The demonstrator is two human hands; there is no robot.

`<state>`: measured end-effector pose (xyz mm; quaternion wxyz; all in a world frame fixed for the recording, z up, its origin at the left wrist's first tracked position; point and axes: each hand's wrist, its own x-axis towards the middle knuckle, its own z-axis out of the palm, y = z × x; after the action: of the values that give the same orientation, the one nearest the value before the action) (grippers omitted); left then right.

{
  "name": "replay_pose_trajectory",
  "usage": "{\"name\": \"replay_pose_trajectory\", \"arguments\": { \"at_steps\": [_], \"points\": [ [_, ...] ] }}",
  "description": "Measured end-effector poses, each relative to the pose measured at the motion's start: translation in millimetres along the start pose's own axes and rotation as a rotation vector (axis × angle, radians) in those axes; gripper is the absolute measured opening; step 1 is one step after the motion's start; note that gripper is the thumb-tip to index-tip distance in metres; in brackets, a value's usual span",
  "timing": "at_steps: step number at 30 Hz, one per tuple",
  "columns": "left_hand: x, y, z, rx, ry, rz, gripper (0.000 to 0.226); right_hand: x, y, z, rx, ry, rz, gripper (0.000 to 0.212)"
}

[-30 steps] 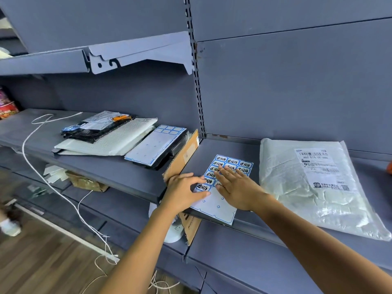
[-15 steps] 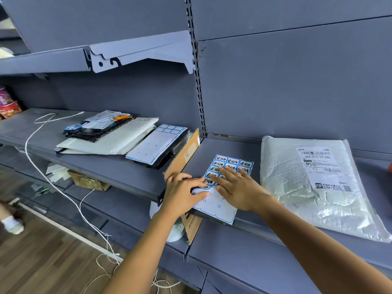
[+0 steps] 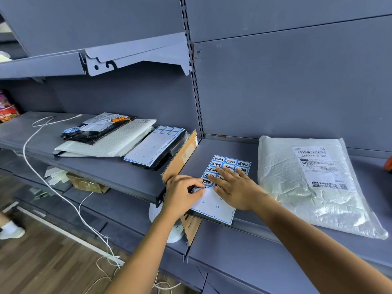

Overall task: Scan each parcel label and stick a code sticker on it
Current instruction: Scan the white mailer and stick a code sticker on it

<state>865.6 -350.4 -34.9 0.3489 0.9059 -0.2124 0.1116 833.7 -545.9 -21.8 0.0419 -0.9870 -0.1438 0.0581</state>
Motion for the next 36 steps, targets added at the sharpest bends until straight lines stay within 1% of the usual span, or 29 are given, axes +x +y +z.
{"name": "replay_pose_trajectory", "arguments": {
  "at_steps": [4,8,12,15,17,20,25,30,31,32,34,35,36],
  "points": [
    [0.0,-0.9,-0.2,-0.025,0.003,0.000,0.037,-0.2,0.6,-0.1,-0.011,-0.006,-0.003,0.051],
    [-1.5,0.1,1.0,0.003,0.010,0.016,0.022,-0.7,0.1,-0.6,-0.002,-0.008,-0.007,0.050],
    [-4.0,0.3,2.7,-0.003,0.033,0.027,0.019,0.5,1.5,0.8,-0.015,-0.008,-0.026,0.048],
    [-4.6,-0.8,3.2,-0.014,0.036,0.031,0.011,1.1,2.6,2.0,-0.021,-0.003,-0.030,0.047],
    [-4.4,-0.1,2.4,-0.041,0.041,0.031,0.010,0.9,2.4,2.3,-0.021,0.000,-0.035,0.047],
    [-4.5,1.3,0.4,-0.127,0.045,-0.005,0.009,2.2,2.7,3.3,-0.029,0.010,-0.031,0.047],
    [-7.6,10.3,-7.0,-0.269,0.044,-0.160,0.019,2.5,2.0,3.1,-0.023,-0.009,-0.023,0.047],
    [-8.1,15.7,-12.0,-0.314,0.101,-0.172,0.014,3.1,1.5,0.0,-0.079,-0.014,-0.028,0.047],
    [-8.5,17.3,-12.6,-0.316,0.106,-0.169,0.013,2.2,0.7,-0.7,-0.093,0.018,-0.039,0.049],
    [-8.5,18.9,-13.2,-0.315,0.114,-0.166,0.013,1.5,-0.4,-1.4,-0.101,0.077,-0.056,0.054],
    [-7.5,23.0,-14.2,-0.317,0.131,-0.161,0.012,0.5,-3.9,-5.2,-0.031,0.235,-0.086,0.070],
    [-6.6,25.4,-14.5,-0.325,0.141,-0.162,0.012,-0.1,-5.9,-9.0,0.055,0.319,-0.102,0.068],
    [-5.2,27.7,-14.2,-0.332,0.151,-0.164,0.012,0.4,-7.0,-12.2,0.157,0.436,-0.122,0.060]
  ]
}}
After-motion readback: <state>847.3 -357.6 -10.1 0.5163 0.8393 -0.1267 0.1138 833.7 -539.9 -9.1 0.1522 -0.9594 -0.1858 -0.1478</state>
